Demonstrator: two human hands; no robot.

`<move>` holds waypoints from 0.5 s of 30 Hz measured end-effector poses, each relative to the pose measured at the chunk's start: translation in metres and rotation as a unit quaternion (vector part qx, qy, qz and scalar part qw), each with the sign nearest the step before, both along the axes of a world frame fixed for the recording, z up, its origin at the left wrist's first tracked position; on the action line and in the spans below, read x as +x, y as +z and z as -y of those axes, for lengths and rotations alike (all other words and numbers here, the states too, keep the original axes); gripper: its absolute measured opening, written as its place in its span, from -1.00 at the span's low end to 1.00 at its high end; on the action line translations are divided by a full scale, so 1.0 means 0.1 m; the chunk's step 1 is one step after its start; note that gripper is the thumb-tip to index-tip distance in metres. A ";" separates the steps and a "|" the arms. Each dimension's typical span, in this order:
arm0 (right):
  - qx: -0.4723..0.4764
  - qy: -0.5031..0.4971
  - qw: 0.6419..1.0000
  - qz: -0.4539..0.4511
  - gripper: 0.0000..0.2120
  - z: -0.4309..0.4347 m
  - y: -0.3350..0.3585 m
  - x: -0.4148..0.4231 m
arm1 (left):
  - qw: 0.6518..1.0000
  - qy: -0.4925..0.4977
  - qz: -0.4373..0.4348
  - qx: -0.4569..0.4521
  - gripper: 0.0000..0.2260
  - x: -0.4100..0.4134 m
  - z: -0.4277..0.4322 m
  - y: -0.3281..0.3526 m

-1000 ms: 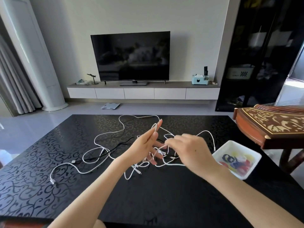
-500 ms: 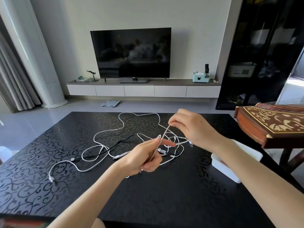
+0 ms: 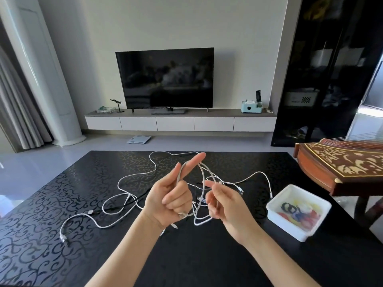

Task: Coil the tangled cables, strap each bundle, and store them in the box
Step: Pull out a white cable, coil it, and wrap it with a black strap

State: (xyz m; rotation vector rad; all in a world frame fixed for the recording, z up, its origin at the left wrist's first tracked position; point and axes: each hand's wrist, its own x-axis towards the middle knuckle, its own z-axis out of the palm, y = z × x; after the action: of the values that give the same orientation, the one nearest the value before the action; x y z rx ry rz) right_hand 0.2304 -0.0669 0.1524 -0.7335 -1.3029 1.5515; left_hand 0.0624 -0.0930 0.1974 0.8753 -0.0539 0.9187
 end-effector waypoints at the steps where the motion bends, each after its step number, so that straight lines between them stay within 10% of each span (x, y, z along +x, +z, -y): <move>1: -0.001 0.002 1.000 0.001 -0.77 0.02 0.02 -0.01 | 1.000 0.007 0.005 -0.017 -0.58 -0.01 -0.01 -0.02; 15: -0.022 0.025 0.988 0.151 -0.69 0.08 0.19 -0.19 | 0.994 0.051 -0.002 -0.100 -0.77 0.01 -0.02 -0.03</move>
State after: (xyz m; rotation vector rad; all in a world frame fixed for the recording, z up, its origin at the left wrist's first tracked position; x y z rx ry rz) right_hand 0.2114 -0.0752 0.1714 -0.9996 -1.5200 1.5560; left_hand 0.0633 -0.0912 0.1941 0.6983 0.0857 0.9999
